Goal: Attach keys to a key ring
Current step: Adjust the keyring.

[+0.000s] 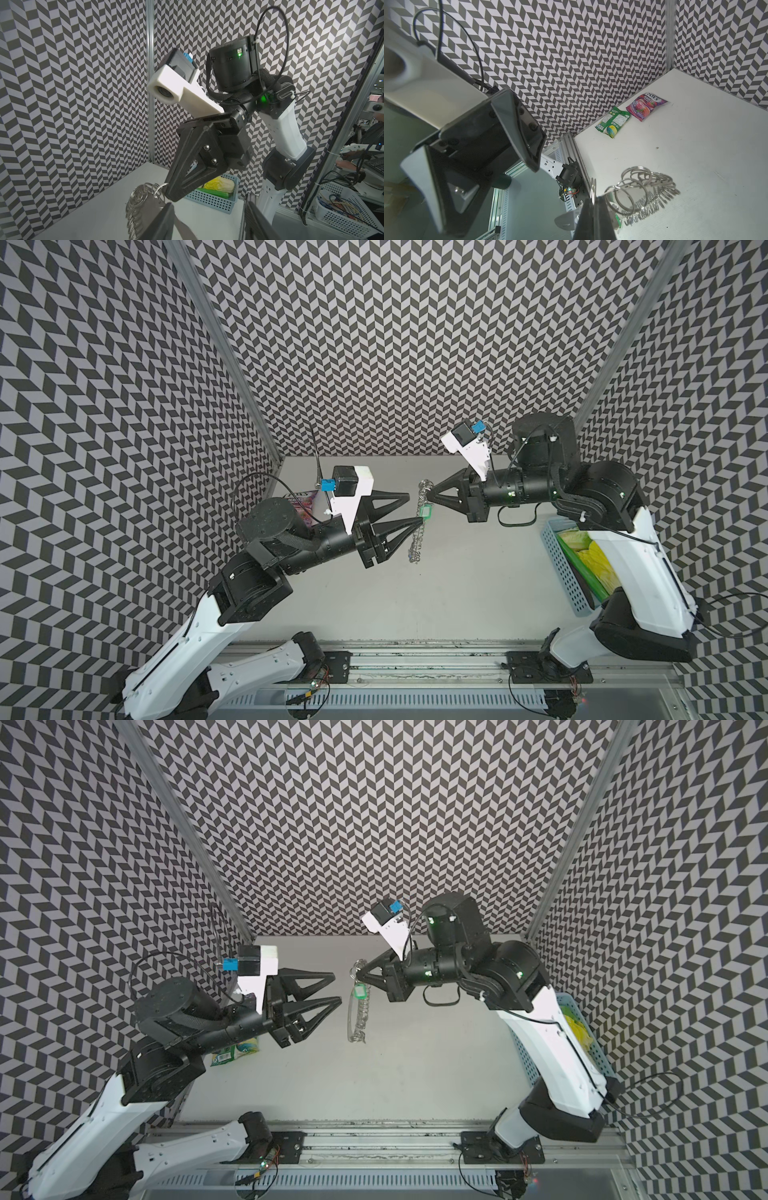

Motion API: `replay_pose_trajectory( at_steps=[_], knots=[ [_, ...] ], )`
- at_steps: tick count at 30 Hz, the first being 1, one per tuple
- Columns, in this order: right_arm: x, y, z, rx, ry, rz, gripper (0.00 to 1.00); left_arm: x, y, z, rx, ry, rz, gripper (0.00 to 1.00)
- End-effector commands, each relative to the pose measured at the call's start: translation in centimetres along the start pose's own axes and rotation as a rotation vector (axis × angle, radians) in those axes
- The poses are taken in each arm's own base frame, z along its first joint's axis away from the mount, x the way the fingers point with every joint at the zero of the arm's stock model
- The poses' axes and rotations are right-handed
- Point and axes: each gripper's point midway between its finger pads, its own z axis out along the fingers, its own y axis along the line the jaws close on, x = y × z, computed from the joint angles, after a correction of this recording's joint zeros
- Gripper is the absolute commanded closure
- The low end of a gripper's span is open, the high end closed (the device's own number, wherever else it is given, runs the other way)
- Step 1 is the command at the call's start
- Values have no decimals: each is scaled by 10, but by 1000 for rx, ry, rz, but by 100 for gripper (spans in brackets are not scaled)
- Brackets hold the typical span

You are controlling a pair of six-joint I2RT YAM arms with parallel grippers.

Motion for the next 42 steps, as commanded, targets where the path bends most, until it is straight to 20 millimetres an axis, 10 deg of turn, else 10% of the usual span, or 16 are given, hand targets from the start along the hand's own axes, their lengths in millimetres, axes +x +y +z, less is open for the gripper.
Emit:
replay_pose_trajectory(
  at_steps=[1, 20, 29, 35, 42],
  knots=[
    [-17, 6, -3, -5, -56, 26, 100, 28, 5, -1, -31, 89, 12, 43],
    [-27, 5, -5, -19, -85, 79, 100, 94, 32, 31, -311, 361, 260, 47],
    [-30, 1, -7, -20, -96, 93, 100, 67, 52, 20, -474, 208, 194, 47],
    [-29, 1, -9, -26, -97, 93, 100, 57, 57, 4, -516, 164, 163, 83],
    [-23, 7, -9, -75, -80, 103, 100, 59, 61, -2, -543, 206, 199, 100]
  ],
)
